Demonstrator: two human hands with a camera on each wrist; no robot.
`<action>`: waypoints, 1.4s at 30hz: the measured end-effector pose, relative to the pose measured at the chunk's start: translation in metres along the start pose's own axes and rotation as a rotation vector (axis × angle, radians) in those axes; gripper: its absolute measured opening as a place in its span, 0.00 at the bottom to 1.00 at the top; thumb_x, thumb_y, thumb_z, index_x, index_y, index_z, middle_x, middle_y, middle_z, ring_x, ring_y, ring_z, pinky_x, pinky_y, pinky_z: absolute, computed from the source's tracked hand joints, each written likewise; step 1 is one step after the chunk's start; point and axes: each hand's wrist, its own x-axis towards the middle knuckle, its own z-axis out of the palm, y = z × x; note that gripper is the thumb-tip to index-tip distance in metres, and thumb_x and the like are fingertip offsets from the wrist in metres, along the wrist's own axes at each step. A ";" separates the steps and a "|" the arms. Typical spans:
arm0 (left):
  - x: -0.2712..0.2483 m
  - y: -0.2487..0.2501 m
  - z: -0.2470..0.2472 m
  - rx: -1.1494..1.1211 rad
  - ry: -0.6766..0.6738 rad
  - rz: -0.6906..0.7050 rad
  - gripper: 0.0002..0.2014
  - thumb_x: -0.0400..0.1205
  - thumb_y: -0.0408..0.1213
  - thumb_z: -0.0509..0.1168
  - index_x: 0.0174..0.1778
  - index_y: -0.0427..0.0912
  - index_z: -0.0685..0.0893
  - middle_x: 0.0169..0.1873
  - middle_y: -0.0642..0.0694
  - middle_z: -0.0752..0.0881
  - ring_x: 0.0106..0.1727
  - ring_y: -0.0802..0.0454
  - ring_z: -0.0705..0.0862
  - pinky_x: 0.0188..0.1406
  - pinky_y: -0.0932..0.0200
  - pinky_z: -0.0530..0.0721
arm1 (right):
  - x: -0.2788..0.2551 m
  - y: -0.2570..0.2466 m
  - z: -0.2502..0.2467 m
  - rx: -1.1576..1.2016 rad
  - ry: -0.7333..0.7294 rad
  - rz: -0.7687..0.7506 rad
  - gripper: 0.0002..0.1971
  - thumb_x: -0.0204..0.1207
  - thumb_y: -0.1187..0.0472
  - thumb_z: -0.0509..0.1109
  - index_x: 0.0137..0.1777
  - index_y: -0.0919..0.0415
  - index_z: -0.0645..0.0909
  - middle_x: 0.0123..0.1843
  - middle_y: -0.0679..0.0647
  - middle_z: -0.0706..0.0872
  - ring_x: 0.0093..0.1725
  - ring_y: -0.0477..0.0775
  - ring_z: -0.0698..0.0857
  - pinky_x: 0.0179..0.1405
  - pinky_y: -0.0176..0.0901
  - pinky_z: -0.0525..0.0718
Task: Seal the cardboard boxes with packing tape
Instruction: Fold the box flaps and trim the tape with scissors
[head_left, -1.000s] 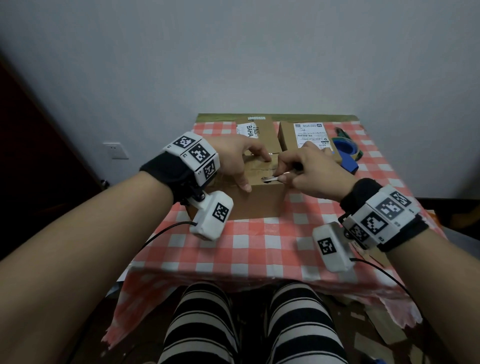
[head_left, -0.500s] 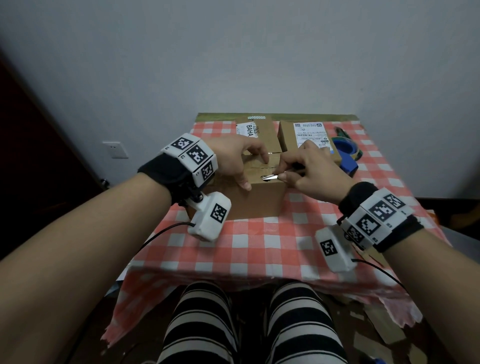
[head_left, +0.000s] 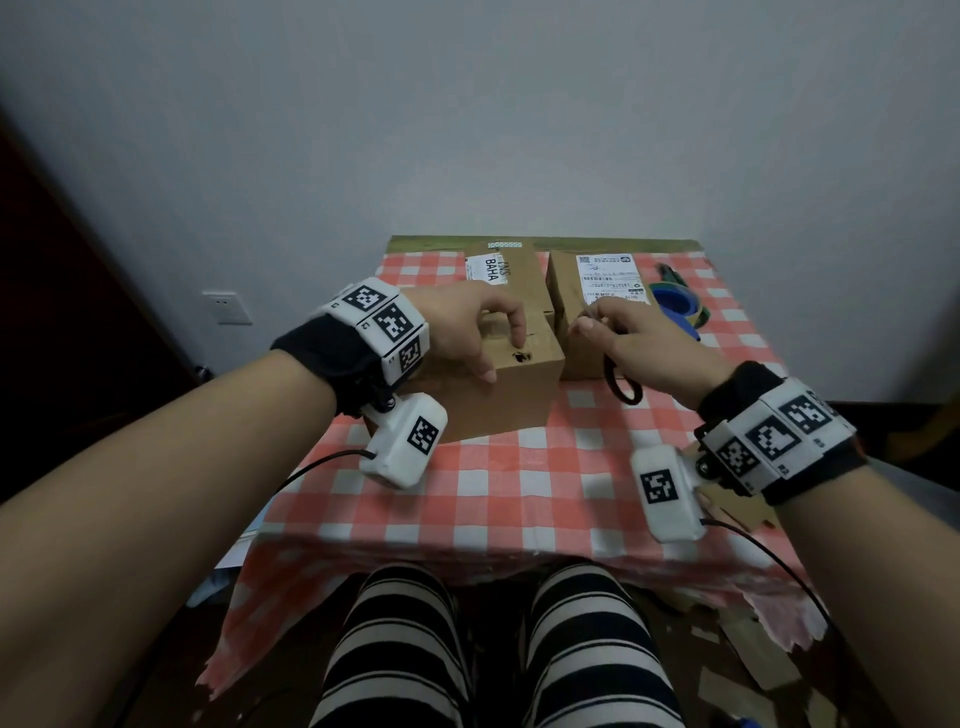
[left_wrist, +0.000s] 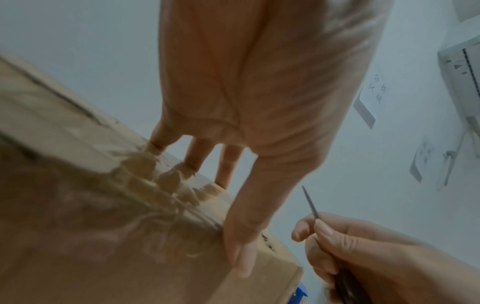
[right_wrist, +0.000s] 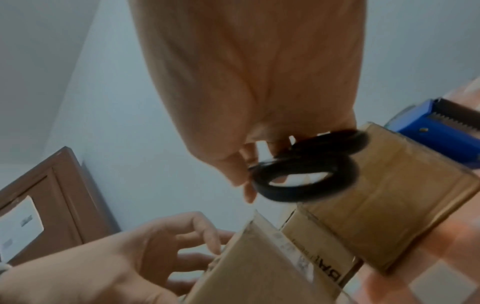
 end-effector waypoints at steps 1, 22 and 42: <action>0.000 0.000 0.000 0.002 0.010 -0.017 0.24 0.67 0.38 0.82 0.55 0.53 0.82 0.58 0.52 0.79 0.57 0.49 0.76 0.52 0.55 0.76 | 0.000 -0.001 0.001 0.016 0.002 0.014 0.13 0.88 0.57 0.58 0.49 0.61 0.82 0.43 0.56 0.83 0.37 0.41 0.76 0.36 0.32 0.72; -0.024 -0.023 -0.020 -0.197 -0.080 -0.417 0.32 0.80 0.40 0.71 0.78 0.44 0.64 0.50 0.45 0.80 0.29 0.46 0.88 0.32 0.54 0.90 | 0.010 -0.027 0.015 -0.246 -0.215 -0.061 0.20 0.87 0.62 0.56 0.78 0.55 0.71 0.52 0.59 0.83 0.53 0.61 0.81 0.57 0.52 0.80; -0.023 -0.040 -0.007 -0.375 -0.251 -0.237 0.35 0.65 0.38 0.81 0.65 0.58 0.72 0.57 0.50 0.76 0.57 0.47 0.82 0.40 0.51 0.90 | 0.006 -0.055 0.000 -0.192 -0.171 -0.077 0.12 0.85 0.64 0.63 0.65 0.52 0.74 0.40 0.50 0.79 0.34 0.46 0.75 0.22 0.24 0.69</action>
